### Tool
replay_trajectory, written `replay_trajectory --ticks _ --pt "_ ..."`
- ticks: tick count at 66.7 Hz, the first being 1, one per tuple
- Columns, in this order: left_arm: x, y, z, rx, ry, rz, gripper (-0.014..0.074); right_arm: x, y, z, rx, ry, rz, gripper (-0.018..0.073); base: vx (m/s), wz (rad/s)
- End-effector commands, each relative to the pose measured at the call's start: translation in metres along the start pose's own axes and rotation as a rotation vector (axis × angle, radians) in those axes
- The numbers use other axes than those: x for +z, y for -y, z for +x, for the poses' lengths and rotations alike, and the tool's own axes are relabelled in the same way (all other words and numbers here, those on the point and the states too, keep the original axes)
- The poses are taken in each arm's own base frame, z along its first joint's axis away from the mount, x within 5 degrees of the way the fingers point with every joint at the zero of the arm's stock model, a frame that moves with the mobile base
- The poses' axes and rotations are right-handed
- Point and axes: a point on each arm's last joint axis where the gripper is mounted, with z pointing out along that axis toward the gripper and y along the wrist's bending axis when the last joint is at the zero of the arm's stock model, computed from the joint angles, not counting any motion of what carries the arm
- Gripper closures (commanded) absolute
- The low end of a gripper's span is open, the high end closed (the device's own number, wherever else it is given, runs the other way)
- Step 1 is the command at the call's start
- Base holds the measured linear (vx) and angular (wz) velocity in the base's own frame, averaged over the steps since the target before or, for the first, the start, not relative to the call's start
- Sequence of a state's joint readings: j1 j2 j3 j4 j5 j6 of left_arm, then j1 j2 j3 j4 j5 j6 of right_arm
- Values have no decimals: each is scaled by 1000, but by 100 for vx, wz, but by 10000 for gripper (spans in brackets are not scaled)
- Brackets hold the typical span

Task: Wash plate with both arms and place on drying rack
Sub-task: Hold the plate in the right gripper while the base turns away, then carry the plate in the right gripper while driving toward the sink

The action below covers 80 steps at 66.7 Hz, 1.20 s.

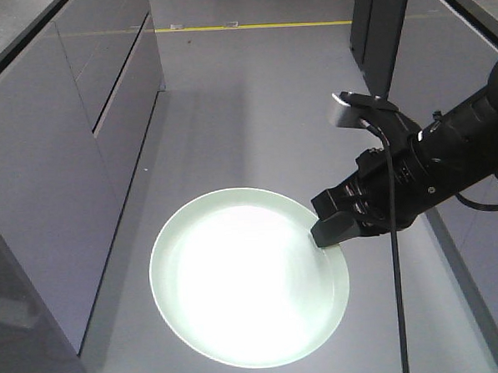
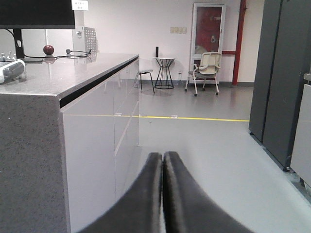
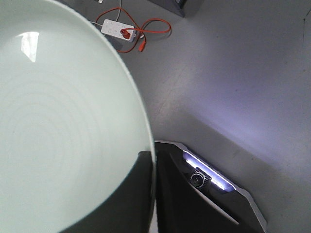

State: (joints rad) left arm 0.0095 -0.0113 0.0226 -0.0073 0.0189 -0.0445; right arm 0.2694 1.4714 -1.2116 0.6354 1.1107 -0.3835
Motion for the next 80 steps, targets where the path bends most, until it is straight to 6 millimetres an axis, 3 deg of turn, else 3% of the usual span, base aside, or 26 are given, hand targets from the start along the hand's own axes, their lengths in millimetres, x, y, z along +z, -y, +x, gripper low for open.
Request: replay_trajectory --ticks 1,80 --pt "-3 1 -17 -12 114 9 603 -17 -12 -5 -25 85 -25 568 20 0" --pt "-3 1 -17 -12 114 9 603 -17 -12 -5 -25 85 -25 568 23 -3"
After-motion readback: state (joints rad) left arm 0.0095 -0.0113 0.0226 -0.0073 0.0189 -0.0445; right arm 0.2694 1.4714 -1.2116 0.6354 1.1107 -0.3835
